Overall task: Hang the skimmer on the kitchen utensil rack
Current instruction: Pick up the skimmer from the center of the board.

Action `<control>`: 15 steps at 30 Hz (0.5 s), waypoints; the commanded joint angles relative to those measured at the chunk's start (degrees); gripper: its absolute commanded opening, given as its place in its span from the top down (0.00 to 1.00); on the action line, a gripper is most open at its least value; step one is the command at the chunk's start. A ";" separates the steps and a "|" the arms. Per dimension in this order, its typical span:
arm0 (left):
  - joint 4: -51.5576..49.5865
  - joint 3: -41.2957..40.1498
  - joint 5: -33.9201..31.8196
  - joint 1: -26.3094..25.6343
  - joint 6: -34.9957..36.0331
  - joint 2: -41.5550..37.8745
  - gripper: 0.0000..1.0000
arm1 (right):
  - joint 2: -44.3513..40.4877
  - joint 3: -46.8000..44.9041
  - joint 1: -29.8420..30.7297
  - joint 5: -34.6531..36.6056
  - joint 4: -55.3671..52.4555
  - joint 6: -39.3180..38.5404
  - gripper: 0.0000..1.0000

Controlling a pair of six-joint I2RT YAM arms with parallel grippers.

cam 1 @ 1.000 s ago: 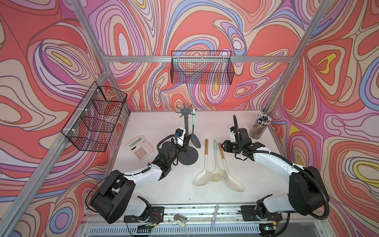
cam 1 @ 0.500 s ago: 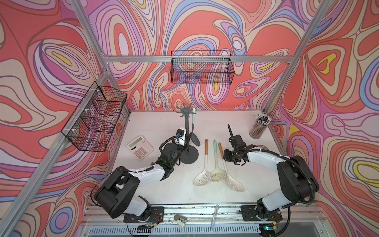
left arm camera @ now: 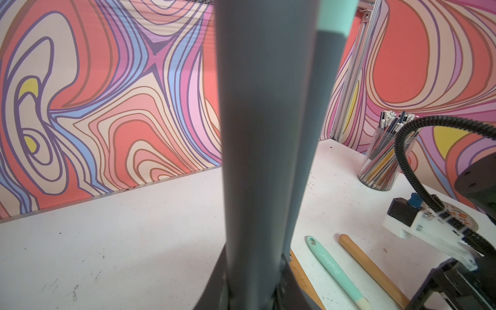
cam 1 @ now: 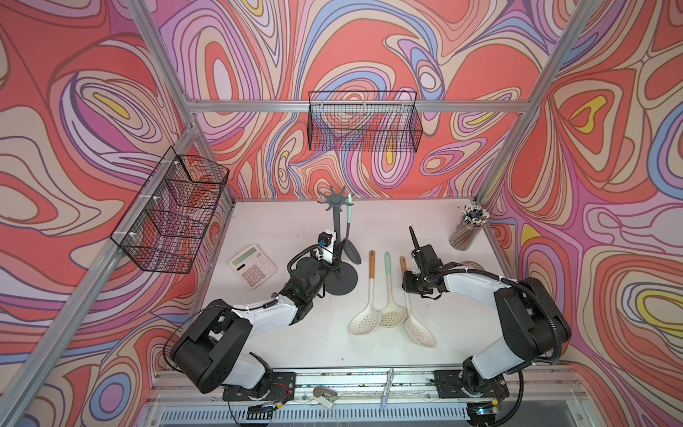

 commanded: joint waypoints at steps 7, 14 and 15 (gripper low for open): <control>2.86 1.93 -0.22 0.15 0.88 -0.19 1.00 | 5.63 0.66 3.84 5.50 -0.98 2.06 0.86; 2.68 1.80 -0.22 0.15 0.94 -0.28 1.00 | 1.48 0.93 3.87 10.99 -2.82 2.18 1.00; 2.64 1.80 -0.17 0.15 0.94 -0.19 1.00 | 0.47 1.06 3.85 11.65 -3.26 2.10 1.00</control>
